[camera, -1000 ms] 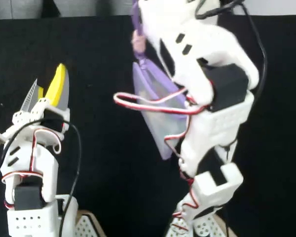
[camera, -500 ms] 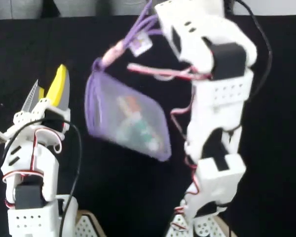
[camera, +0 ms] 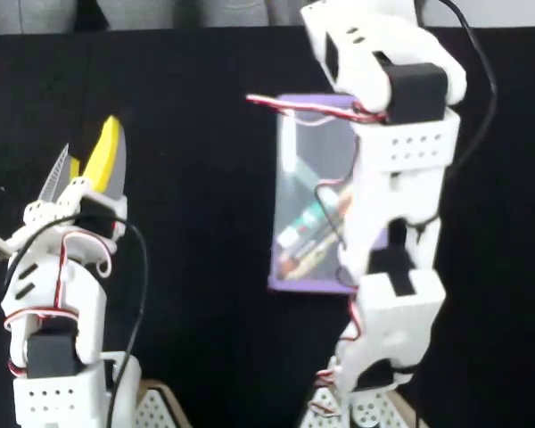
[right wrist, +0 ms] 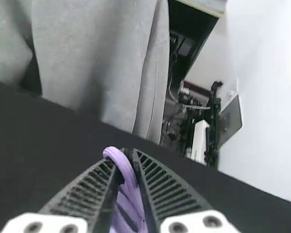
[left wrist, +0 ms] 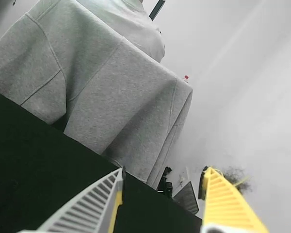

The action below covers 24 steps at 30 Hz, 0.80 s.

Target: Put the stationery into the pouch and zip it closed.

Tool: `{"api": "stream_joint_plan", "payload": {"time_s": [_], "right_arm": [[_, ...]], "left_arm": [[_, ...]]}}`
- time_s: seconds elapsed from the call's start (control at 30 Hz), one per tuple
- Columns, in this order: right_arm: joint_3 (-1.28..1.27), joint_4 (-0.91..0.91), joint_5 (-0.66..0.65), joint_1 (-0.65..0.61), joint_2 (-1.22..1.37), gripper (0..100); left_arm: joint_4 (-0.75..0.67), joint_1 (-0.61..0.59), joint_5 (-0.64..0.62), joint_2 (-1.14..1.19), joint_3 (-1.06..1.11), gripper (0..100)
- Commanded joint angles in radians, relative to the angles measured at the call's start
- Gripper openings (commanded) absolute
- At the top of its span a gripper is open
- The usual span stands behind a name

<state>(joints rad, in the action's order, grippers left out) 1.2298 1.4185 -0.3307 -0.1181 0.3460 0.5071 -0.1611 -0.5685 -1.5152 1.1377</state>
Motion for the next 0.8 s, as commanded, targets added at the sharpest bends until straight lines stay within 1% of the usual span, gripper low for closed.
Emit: {"api": "stream_joint_plan", "payload": {"time_s": [0.0,0.07,0.13,0.23,0.3,0.33,0.47,0.77], "right_arm": [[0.097,0.098,-0.011,-0.081,-0.127,1.1],[0.113,0.137,-0.008,-0.135,-0.156,1.1],[0.116,0.157,-0.006,-0.207,-0.177,1.1],[0.113,0.172,-0.005,-0.29,-0.191,1.1],[0.113,0.18,-0.005,-0.31,-0.193,1.1],[0.113,0.18,-0.005,-0.31,-0.193,1.1],[0.114,0.157,-0.005,-0.31,-0.186,1.1],[0.113,-0.133,-0.006,-0.318,-0.177,1.1]], "left_arm": [[-0.014,0.01,-0.008,-0.012,-0.008,26],[-0.012,0.018,-0.008,-0.012,-0.012,26],[0.002,0.065,0.006,-0.012,-0.018,26],[0.077,0.166,0.11,-0.012,-0.059,26],[0.126,0.222,0.152,-0.012,-0.087,26],[0.143,0.231,0.16,-0.012,-0.097,26],[0.169,0.237,0.158,-0.012,-0.116,26],[0.172,0.16,0.157,-0.012,-0.137,26]]}}
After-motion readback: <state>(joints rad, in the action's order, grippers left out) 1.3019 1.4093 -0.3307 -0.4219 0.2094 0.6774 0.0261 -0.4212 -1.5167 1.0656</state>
